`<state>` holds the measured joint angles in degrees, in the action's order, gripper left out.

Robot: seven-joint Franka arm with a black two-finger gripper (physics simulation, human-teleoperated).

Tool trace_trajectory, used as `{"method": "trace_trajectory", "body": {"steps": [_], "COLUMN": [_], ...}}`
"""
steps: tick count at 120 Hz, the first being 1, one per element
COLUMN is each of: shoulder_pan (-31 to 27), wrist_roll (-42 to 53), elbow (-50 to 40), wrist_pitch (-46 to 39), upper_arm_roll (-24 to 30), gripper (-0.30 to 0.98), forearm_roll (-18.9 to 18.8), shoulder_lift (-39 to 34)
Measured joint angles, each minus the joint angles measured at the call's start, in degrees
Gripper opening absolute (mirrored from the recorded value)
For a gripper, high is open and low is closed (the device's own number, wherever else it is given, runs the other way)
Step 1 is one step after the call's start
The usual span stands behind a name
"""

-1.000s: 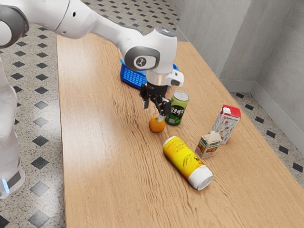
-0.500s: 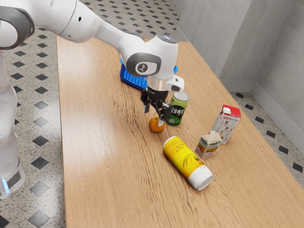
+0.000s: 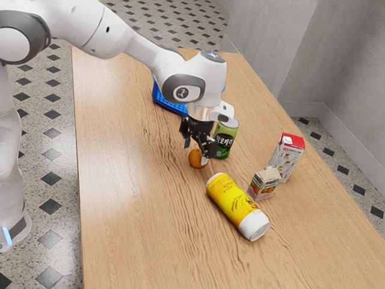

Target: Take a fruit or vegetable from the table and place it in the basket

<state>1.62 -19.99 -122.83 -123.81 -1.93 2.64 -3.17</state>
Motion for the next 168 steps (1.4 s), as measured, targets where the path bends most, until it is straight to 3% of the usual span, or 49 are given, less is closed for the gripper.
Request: {"method": "trace_trajectory", "body": {"steps": [64,114,168], "shoulder_pan": [0.03,0.64,0.19], "wrist_roll": [0.11,-0.23,-5.3], "elbow": [0.13,0.12,-1.08], "wrist_pitch": [-1.87,-3.4,-3.89], "upper_arm_roll": [0.0,-0.29,-0.69], "gripper": [0.68,0.41,0.33], "forearm_roll": [0.49,0.23,-0.34], "shoulder_lift": [3.07,3.12,-0.63]}}
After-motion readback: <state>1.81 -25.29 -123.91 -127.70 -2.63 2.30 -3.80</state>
